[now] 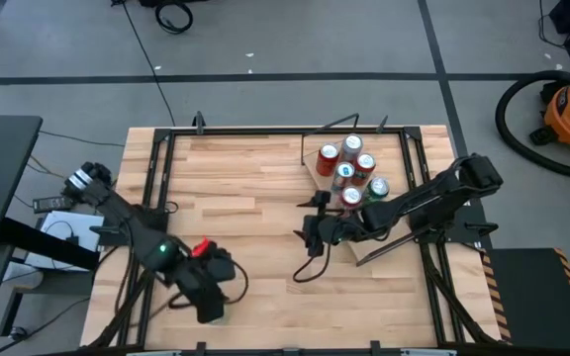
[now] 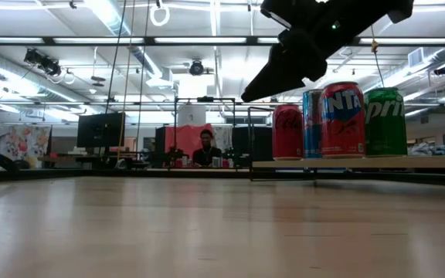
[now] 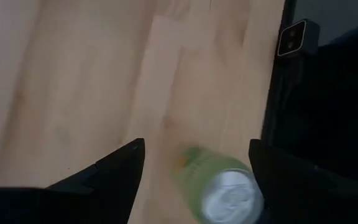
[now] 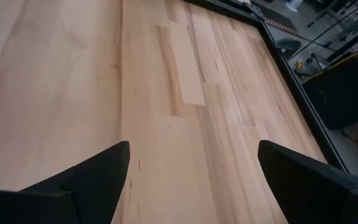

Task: Place canned beverage on shelf
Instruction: Put the light green soda can on the shelf

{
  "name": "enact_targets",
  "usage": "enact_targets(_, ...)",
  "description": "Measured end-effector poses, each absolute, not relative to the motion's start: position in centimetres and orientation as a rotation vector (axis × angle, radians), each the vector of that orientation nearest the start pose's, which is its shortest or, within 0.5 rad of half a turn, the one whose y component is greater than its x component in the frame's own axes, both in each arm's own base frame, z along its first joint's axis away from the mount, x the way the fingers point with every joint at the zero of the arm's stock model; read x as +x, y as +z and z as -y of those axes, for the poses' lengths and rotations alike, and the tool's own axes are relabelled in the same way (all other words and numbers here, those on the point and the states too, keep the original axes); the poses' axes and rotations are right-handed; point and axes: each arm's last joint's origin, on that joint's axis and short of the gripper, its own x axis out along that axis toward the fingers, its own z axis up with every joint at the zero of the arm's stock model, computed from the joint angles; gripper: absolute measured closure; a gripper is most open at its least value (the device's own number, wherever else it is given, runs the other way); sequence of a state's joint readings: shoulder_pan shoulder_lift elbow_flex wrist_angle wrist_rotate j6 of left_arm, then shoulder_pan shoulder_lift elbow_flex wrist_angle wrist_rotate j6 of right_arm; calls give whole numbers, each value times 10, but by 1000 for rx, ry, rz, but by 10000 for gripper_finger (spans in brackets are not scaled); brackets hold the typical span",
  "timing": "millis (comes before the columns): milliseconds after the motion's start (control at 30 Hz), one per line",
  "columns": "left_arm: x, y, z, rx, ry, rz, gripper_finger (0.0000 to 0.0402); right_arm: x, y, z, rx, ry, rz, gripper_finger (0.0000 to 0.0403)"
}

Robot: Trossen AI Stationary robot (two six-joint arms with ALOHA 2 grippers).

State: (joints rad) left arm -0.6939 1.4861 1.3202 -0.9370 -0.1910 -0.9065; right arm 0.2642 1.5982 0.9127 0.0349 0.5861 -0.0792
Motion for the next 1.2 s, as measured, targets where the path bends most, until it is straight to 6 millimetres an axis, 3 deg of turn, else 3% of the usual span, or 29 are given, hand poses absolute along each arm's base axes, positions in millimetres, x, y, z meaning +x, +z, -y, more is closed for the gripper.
enact_targets(167,232,288,203,-451,123,-1143,104,322,200,-71,-347,-275,-615,37)
enact_targets(567,232,268,227,-637,273,-1190,104,321,199,-84,-358,-210,-598,37)
enact_targets(867,246,297,243,-568,294,-1086,105,317,193,-90,-371,-189,-605,37)
enact_targets(1000,244,307,261,-563,287,-1212,105,316,193,-93,-373,-178,-603,37)
enact_targets(1200,225,314,279,-689,419,-1356,105,315,194,-96,-378,-164,-596,37)
